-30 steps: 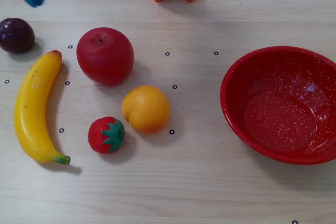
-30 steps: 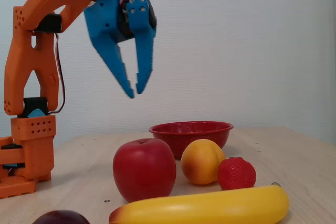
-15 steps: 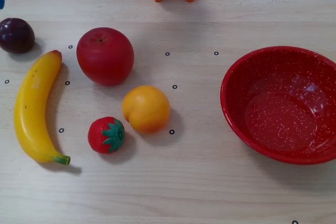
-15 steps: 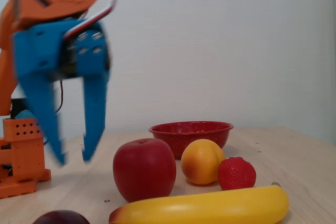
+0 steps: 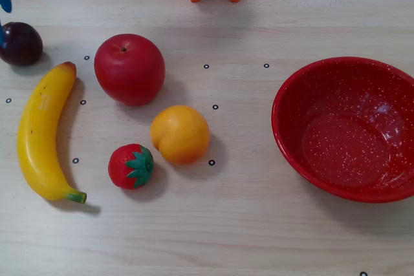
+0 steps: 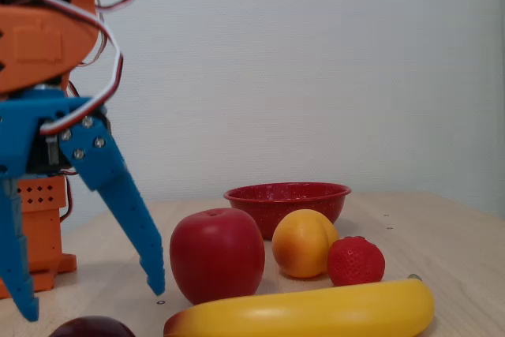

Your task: Put the plum in the red bowl.

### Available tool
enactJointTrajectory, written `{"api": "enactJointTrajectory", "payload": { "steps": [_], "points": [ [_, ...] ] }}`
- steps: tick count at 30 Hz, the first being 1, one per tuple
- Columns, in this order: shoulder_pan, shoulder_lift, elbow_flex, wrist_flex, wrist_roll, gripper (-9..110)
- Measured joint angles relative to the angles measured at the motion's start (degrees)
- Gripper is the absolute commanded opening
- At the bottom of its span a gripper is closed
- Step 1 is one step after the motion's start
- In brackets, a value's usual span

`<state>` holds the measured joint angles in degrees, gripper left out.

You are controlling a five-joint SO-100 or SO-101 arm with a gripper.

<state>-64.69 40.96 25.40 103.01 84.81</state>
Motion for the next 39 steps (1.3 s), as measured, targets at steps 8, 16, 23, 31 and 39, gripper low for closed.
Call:
{"api": "enactJointTrajectory", "payload": {
  "steps": [8,16,23,31,39],
  "points": [
    [0.0,-3.3,0.0,0.0,1.6,37],
    [0.0,-5.7,0.0,0.0,2.5,37],
    [0.0,-8.3,0.0,0.0,2.5,38],
    [0.0,-9.6,-0.1,-0.1,2.5,41],
    [-0.4,-9.8,-0.1,-1.5,2.4,42]
  ]
}}
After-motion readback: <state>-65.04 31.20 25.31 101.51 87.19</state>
